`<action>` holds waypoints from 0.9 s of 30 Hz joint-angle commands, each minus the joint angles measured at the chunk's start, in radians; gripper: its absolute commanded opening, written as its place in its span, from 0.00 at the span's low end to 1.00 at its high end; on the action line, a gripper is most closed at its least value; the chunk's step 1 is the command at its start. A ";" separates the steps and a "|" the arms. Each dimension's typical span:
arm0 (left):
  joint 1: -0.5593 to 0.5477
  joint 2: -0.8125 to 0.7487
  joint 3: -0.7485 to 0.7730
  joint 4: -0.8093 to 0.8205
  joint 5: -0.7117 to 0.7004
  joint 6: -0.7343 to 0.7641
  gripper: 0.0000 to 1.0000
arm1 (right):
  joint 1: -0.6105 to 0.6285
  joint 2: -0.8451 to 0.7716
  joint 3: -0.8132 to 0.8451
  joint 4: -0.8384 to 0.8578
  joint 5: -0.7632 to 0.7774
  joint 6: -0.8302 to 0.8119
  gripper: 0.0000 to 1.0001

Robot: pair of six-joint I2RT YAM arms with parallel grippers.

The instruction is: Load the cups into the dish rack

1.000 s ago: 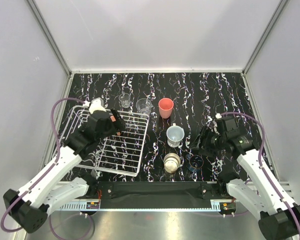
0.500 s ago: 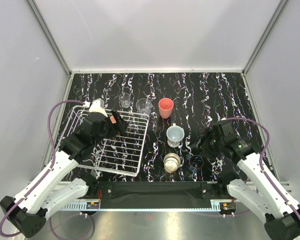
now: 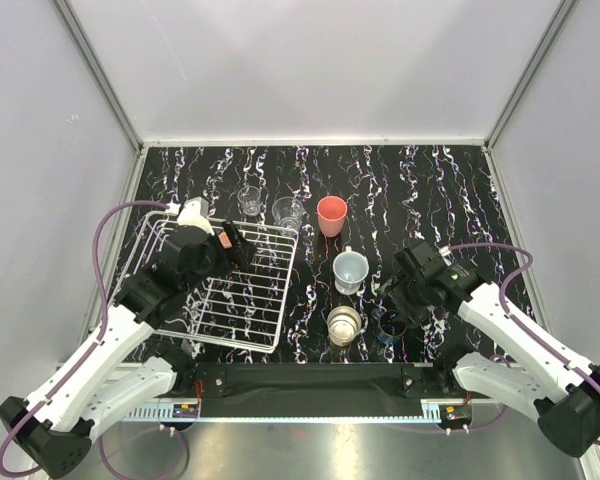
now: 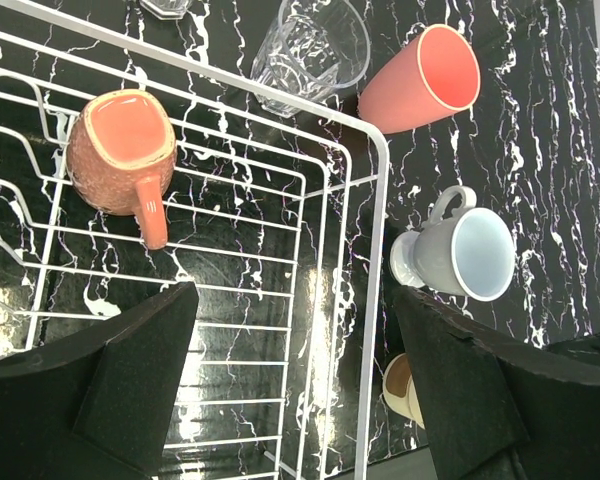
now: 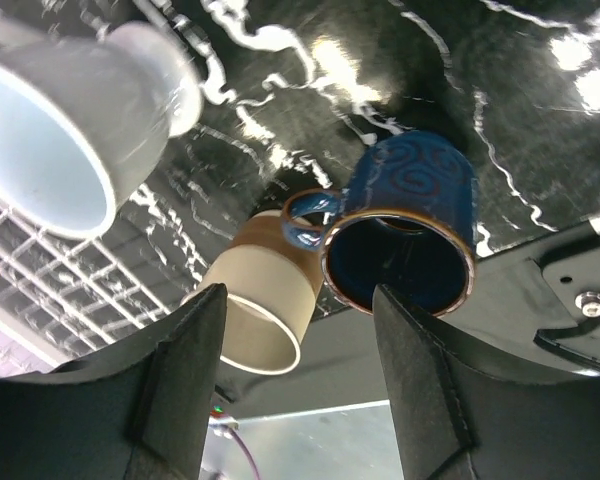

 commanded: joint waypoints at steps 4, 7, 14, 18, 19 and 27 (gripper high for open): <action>0.005 -0.014 -0.010 0.052 0.031 0.030 0.86 | 0.020 0.001 0.054 -0.101 0.143 0.224 0.67; 0.005 -0.021 -0.019 0.049 0.028 0.035 0.87 | 0.020 -0.019 0.012 -0.064 0.135 0.282 0.65; 0.005 -0.041 -0.033 0.061 0.067 0.024 0.87 | 0.020 0.038 0.006 -0.037 0.123 0.316 0.63; 0.005 -0.034 -0.056 0.093 0.103 0.010 0.87 | 0.021 0.049 0.009 -0.054 0.129 0.341 0.62; 0.005 -0.031 -0.058 0.098 0.109 0.010 0.86 | 0.020 0.046 0.008 -0.054 0.129 0.352 0.61; 0.005 -0.028 -0.061 0.116 0.130 0.012 0.87 | 0.020 0.057 -0.038 -0.041 0.129 0.372 0.57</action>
